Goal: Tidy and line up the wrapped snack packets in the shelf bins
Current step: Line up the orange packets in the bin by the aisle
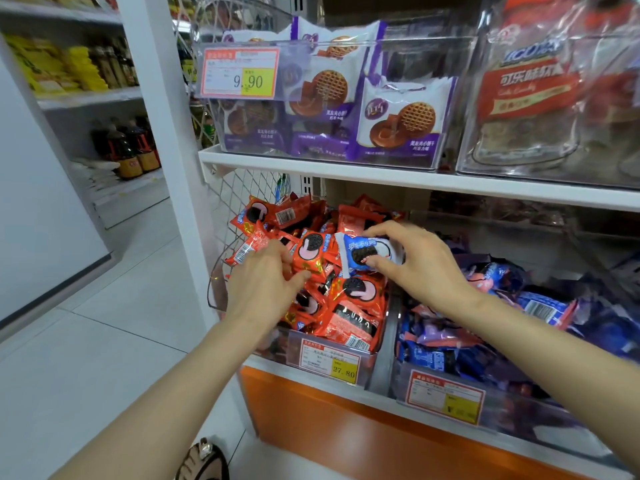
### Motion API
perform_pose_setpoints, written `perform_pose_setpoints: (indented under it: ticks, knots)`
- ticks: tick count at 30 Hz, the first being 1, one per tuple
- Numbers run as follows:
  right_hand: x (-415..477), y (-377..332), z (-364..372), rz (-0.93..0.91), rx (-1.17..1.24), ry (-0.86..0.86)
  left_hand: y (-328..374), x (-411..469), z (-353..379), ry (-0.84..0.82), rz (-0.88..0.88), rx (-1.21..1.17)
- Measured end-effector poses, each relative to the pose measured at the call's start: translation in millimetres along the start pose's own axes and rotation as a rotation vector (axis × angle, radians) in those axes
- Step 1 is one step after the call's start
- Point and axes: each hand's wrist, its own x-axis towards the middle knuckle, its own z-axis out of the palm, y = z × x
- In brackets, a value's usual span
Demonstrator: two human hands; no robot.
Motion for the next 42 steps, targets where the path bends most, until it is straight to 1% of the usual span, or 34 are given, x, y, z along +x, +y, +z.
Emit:
perform_pose_setpoints:
  ticks: [1, 3, 5, 6, 8, 11, 14, 17, 19, 21, 23, 24, 26, 29, 32, 36, 37, 38, 40, 41, 42]
  knots:
    - [1.1, -0.1, 1.3, 0.002, -0.001, -0.003, 3.1, -2.7, -0.9, -0.036, 0.000, 0.057]
    - [2.4, 0.3, 2.9, 0.001, -0.015, -0.008, 8.9, -9.9, 0.9, -0.175, 0.028, 0.141]
    - [2.8, 1.5, 2.8, -0.003, -0.014, -0.010, 11.4, -17.0, 5.5, -0.315, 0.045, 0.154]
    - [2.5, 2.5, 2.4, 0.000, -0.003, -0.012, 11.2, -19.2, 7.9, -0.354, 0.051, 0.152]
    - [2.0, 3.8, 1.4, 0.018, 0.023, -0.012, 9.4, -20.5, 12.2, -0.379, 0.079, 0.129]
    - [0.9, 4.6, 0.7, 0.032, 0.049, -0.009, 10.9, -21.1, 13.3, -0.363, 0.119, 0.049]
    - [0.6, 6.0, 1.0, 0.051, 0.101, -0.010, 14.3, -21.9, 6.8, -0.286, 0.130, 0.007]
    - [1.0, 7.1, -0.6, 0.103, 0.195, 0.007, 9.1, -16.9, -9.0, -0.150, 0.093, -0.087]
    - [0.8, 6.6, -2.5, 0.137, 0.265, 0.005, 0.4, -11.1, -22.7, -0.030, 0.030, -0.208]
    - [0.2, 5.5, -3.6, 0.150, 0.302, -0.003, -8.5, -3.4, -33.5, 0.127, -0.041, -0.299]
    - [-0.1, 4.1, -3.2, 0.152, 0.318, -0.007, -18.3, 7.2, -34.2, 0.266, -0.110, -0.335]
    - [-0.2, 3.5, -3.0, 0.152, 0.326, -0.008, -22.7, 13.1, -31.2, 0.301, -0.137, -0.336]
    - [-0.3, 3.2, -2.5, 0.156, 0.336, -0.010, -33.0, 24.5, -19.7, 0.295, -0.164, -0.276]
    - [-0.9, 4.6, -1.4, 0.138, 0.306, -0.011, -40.2, 32.3, -5.8, 0.253, -0.173, -0.077]
    - [-3.5, 5.3, -0.9, 0.066, 0.239, -0.014, -37.8, 32.7, -4.4, 0.267, -0.077, 0.125]
    - [-7.9, 5.8, -0.7, -0.039, 0.179, -0.079, -26.2, 23.4, -12.1, 0.371, 0.156, 0.168]
    - [-8.8, 5.8, -0.8, -0.065, 0.156, -0.079, -19.7, 16.6, -12.4, 0.346, 0.201, 0.167]
    - [-9.0, 5.9, -0.9, -0.079, 0.135, -0.072, -12.7, 8.0, -10.5, 0.283, 0.224, 0.150]
    - [-8.8, 6.8, -1.8, -0.073, 0.119, -0.039, 0.1, -9.4, -1.3, 0.107, 0.270, 0.060]
    - [-8.1, 8.2, -2.0, -0.062, 0.121, -0.020, 3.0, -15.1, 6.2, 0.046, 0.329, 0.045]
    - [-7.3, 9.9, -2.2, -0.047, 0.120, -0.003, 4.9, -19.2, 13.7, -0.002, 0.393, 0.092]
